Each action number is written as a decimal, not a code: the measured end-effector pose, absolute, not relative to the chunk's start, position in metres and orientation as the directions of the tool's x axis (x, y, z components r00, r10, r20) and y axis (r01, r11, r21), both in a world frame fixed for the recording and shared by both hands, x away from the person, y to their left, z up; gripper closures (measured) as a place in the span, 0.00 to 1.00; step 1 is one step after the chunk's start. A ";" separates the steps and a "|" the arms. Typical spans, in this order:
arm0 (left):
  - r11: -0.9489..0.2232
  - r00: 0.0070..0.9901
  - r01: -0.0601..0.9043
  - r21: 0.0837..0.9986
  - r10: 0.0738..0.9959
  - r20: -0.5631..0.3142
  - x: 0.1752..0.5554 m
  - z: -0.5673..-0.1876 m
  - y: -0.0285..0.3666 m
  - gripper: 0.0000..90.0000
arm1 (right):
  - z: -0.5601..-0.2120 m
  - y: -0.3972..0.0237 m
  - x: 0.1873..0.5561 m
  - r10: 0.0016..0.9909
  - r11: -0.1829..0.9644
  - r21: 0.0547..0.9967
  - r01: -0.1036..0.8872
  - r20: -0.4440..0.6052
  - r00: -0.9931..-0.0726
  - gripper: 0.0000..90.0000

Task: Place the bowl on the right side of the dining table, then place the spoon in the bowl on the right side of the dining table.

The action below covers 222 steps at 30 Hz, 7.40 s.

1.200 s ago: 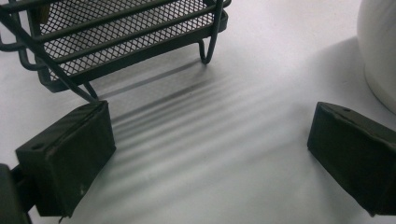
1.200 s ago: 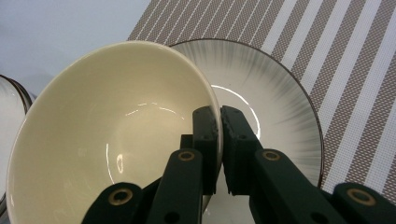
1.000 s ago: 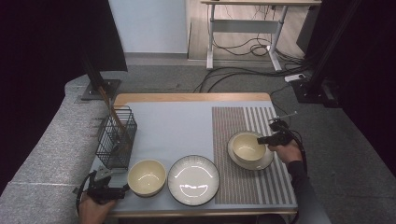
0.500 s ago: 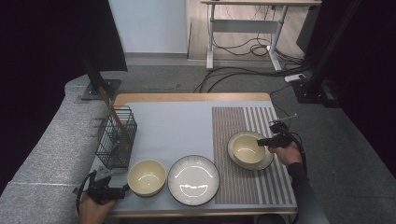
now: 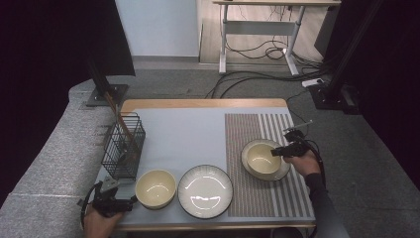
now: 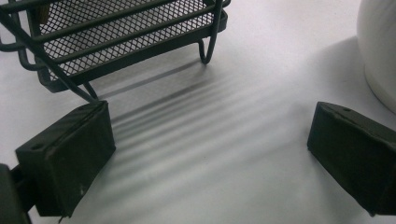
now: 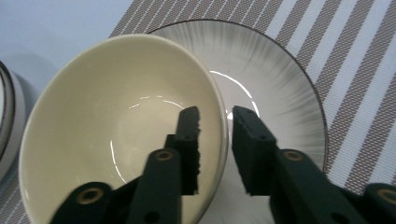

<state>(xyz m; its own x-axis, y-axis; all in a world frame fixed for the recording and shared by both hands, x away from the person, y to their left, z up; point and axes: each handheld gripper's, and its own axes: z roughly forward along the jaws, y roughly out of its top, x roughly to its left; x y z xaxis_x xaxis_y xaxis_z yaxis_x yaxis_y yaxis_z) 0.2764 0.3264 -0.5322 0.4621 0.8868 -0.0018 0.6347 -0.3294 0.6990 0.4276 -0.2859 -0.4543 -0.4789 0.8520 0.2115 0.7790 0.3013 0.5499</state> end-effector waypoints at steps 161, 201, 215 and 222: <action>-0.327 0.460 0.627 0.707 0.888 0.003 0.274 -0.533 0.326 0.01 | -0.464 -0.258 0.285 0.833 0.395 0.721 0.569 -0.020 -0.553 0.04; -0.327 0.459 0.627 0.707 0.888 0.003 0.274 -0.533 0.326 0.01 | -0.428 -0.158 0.360 0.661 0.527 0.709 0.468 0.005 -0.751 0.00; -0.328 0.461 0.628 0.706 0.887 0.003 0.275 -0.533 0.326 0.01 | -0.417 -0.117 0.378 0.608 0.556 0.709 0.434 0.009 -0.794 0.01; -0.326 0.459 0.628 0.707 0.888 0.002 0.275 -0.533 0.326 0.01 | -0.416 -0.099 0.386 0.582 0.564 0.699 0.440 0.042 -0.812 0.02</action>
